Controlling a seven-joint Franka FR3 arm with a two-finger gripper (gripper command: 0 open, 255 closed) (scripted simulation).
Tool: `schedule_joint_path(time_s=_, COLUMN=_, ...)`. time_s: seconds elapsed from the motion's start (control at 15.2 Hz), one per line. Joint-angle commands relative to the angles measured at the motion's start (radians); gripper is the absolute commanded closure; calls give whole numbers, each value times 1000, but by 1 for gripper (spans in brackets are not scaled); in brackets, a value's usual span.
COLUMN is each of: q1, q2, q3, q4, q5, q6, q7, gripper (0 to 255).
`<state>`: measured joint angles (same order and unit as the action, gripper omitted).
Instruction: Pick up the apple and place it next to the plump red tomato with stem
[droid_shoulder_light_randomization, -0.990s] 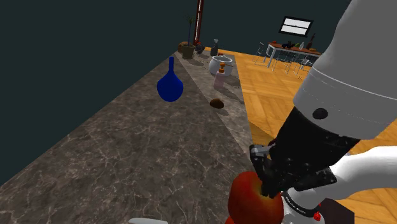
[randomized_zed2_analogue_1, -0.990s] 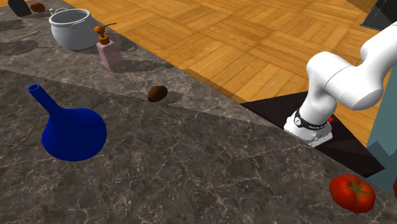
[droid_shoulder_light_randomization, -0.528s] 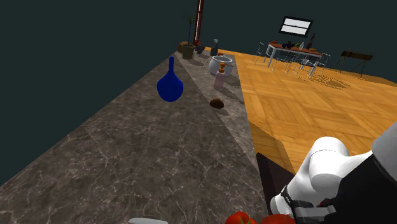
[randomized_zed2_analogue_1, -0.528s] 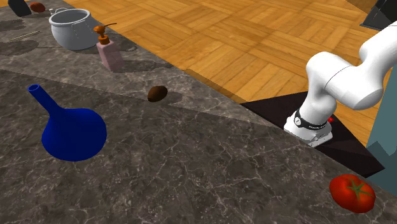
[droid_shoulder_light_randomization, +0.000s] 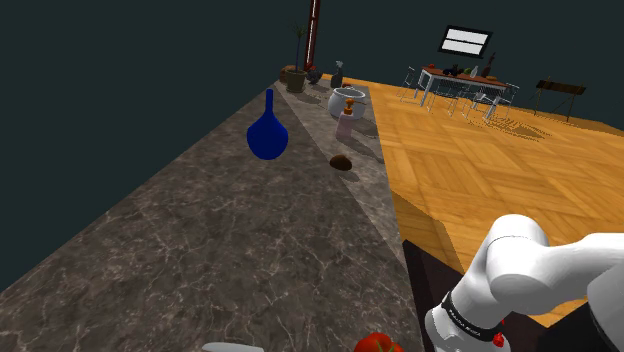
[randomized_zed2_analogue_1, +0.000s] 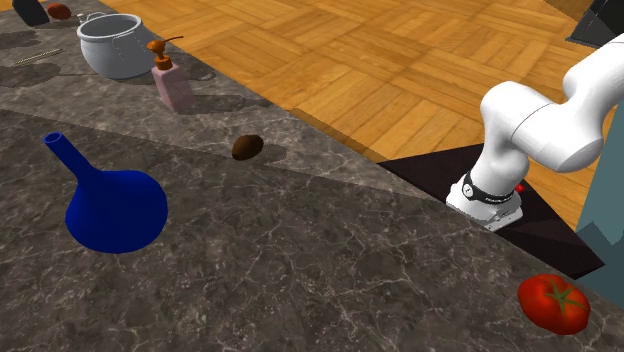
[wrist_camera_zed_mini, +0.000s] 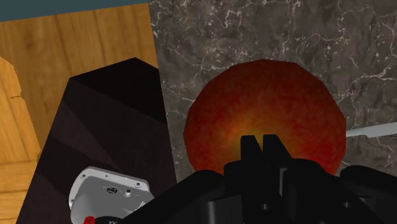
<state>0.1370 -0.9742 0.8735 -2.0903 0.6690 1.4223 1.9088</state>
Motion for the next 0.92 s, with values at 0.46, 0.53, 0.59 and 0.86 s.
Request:
schedule_joint_path(time_s=0.46, q1=26, q2=-45, q3=49, q4=-120, q5=51, q6=84, q7=-17, gripper=255)
schedule_joint_path(time_s=0.53, q1=28, q2=-49, q3=55, q4=-133, q5=57, q6=94, q7=-18, gripper=255)
schedule_joint_path(time_s=0.59, q1=31, q2=-53, q3=62, q4=-145, q5=63, q6=103, q7=-20, gripper=255)
schedule_joint_path(time_s=0.86, q1=153, q2=-251, q3=71, q4=-223, q5=1, q6=169, q7=-41, gripper=0)
